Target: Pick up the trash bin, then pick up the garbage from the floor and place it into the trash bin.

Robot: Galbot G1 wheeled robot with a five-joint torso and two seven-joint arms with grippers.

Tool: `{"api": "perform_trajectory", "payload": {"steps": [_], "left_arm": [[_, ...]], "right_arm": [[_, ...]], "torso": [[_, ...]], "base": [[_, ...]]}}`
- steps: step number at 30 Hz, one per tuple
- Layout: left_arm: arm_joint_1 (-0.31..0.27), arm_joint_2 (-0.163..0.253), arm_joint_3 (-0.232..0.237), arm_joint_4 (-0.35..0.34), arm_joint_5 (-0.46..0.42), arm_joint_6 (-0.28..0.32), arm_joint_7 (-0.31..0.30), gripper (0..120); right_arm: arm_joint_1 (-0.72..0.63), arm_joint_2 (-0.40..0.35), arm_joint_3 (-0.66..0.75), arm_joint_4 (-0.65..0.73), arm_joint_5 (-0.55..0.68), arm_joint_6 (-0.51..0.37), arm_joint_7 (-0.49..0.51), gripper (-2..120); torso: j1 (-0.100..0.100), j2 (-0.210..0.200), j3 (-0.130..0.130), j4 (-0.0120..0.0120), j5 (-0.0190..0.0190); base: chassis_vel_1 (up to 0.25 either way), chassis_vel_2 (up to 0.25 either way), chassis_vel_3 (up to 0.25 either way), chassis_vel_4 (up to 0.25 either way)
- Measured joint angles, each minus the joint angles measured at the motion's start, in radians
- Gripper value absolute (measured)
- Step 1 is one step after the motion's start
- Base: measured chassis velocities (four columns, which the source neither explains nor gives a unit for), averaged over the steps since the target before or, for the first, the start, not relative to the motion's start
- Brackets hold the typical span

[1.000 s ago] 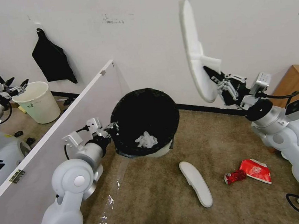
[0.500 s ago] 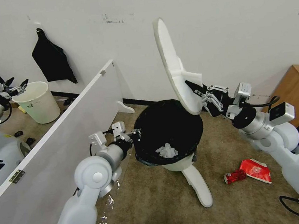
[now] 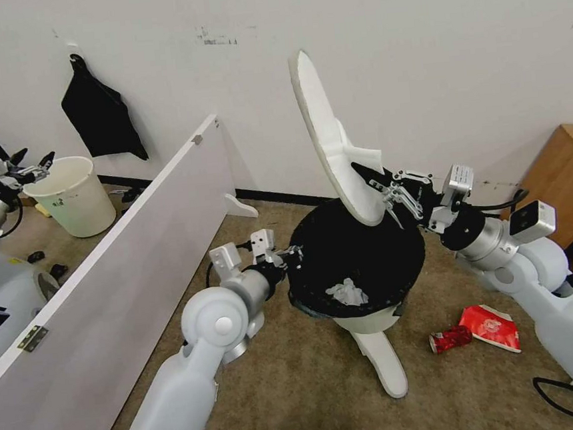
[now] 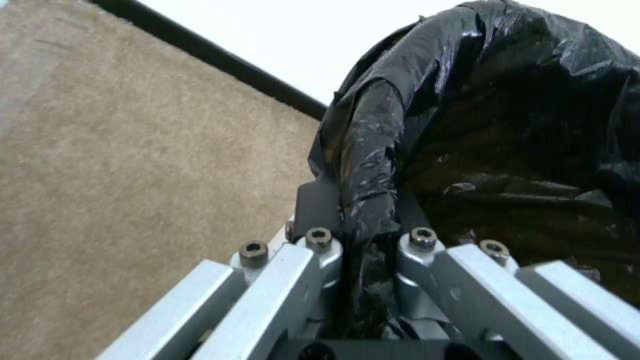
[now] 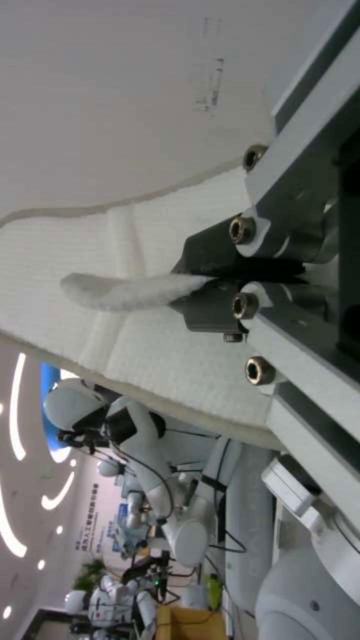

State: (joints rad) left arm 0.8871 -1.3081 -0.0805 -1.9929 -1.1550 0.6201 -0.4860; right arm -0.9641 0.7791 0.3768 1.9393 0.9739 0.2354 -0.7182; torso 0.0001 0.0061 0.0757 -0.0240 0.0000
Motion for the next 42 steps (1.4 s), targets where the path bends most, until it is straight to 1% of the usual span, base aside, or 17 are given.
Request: {"api": "perform_trajectory", "payload": {"steps": [3, 10, 13, 15, 18, 27, 33, 34, 35, 38, 39, 40, 41, 42], "left_arm": [[-0.017, -0.014, 0.009, 0.008, 0.0, -0.001, 0.001, 4], [-0.021, -0.016, 0.009, 0.012, 0.002, -0.002, 0.006, 4], [-0.015, -0.014, 0.004, 0.009, 0.005, -0.002, 0.007, 4], [-0.006, -0.003, -0.005, -0.001, 0.005, -0.002, 0.008, 4], [0.001, 0.001, -0.012, -0.006, 0.006, -0.003, 0.009, 4], [0.02, 0.002, -0.02, -0.019, 0.014, -0.003, 0.013, 4], [0.03, 0.007, -0.028, -0.027, 0.021, -0.003, 0.015, 4], [0.032, 0.007, -0.029, -0.029, 0.021, -0.003, 0.015, 4], [0.032, 0.007, -0.029, -0.029, 0.021, -0.003, 0.015, 4], [0.037, 0.01, -0.032, -0.033, 0.023, -0.003, 0.015, 4], [0.037, 0.01, -0.032, -0.033, 0.023, -0.003, 0.015, 4], [0.04, 0.01, -0.033, -0.035, 0.024, -0.003, 0.015, 4], [0.042, 0.01, -0.034, -0.036, 0.025, -0.003, 0.015, 4], [0.042, 0.01, -0.034, -0.036, 0.025, -0.003, 0.015, 4]], "right_arm": [[-0.01, -0.001, 0.0, -0.015, -0.009, -0.004, 0.002, 0], [-0.02, 0.001, -0.023, -0.035, -0.028, -0.005, 0.008, 0], [-0.025, 0.005, -0.028, -0.04, -0.036, -0.004, 0.01, 0], [-0.024, 0.01, -0.033, -0.046, -0.043, -0.003, 0.016, 0], [-0.024, 0.014, -0.038, -0.05, -0.047, -0.003, 0.021, 0], [-0.029, 0.024, -0.048, -0.055, -0.059, 0.0, 0.03, 0], [-0.024, 0.034, -0.053, -0.055, -0.066, 0.001, 0.058, 1], [-0.023, 0.034, -0.054, -0.055, -0.069, 0.001, 0.059, 6], [-0.023, 0.034, -0.054, -0.055, -0.069, 0.001, 0.059, 6], [-0.021, 0.032, -0.055, -0.055, -0.074, 0.001, 0.062, 21], [-0.021, 0.032, -0.055, -0.055, -0.074, 0.001, 0.062, 21], [-0.021, 0.031, -0.055, -0.055, -0.075, 0.001, 0.063, 28], [-0.022, 0.031, -0.054, -0.054, -0.076, 0.001, 0.063, 30], [-0.022, 0.031, -0.054, -0.054, -0.076, 0.001, 0.063, 30]], "torso": [[0.0, 0.0, 0.0, 0.0, 0.0], [0.0, 0.0, 0.0, 0.0001, 0.0], [0.0, 0.0, 0.0, 0.0, 0.0], [0.0, 0.0, 0.0, 0.0001, 0.0], [0.0, 0.0, 0.0, 0.0001, 0.0], [0.0, 0.0, 0.0, 0.0, 0.0], [0.0, 0.0, 0.0, 0.0001, 0.0], [0.0, 0.0, 0.0, 0.0, 0.0], [0.0, 0.0, 0.0, 0.0, 0.0], [0.0, 0.0, 0.0, 0.0001, -0.0001], [0.0, 0.0, 0.0, 0.0001, -0.0001], [0.0, 0.0, 0.0, 0.0001, -0.0001], [0.0, 0.0, 0.0, 0.0001, 0.0], [0.0, 0.0, 0.0, 0.0001, 0.0]], "base": [[0.0, 0.0, 0.0, 0.0], [0.0, 0.0, 0.0, 0.0], [0.0, 0.0, 0.0, 0.0], [0.0, 0.0, 0.0, 0.0], [0.0, 0.0, 0.0, 0.0], [0.0, 0.0, 0.0, 0.0], [0.0, 0.0, 0.0, 0.0], [0.0, 0.0, 0.0, 0.0], [0.0, 0.0, 0.0, 0.0], [0.0, 0.0, 0.0, 0.0], [0.0, 0.0, 0.0, 0.0], [0.0, 0.0, 0.0, 0.0], [0.0, 0.0, 0.0, 0.0], [0.0, 0.0, 0.0, 0.0]]}}
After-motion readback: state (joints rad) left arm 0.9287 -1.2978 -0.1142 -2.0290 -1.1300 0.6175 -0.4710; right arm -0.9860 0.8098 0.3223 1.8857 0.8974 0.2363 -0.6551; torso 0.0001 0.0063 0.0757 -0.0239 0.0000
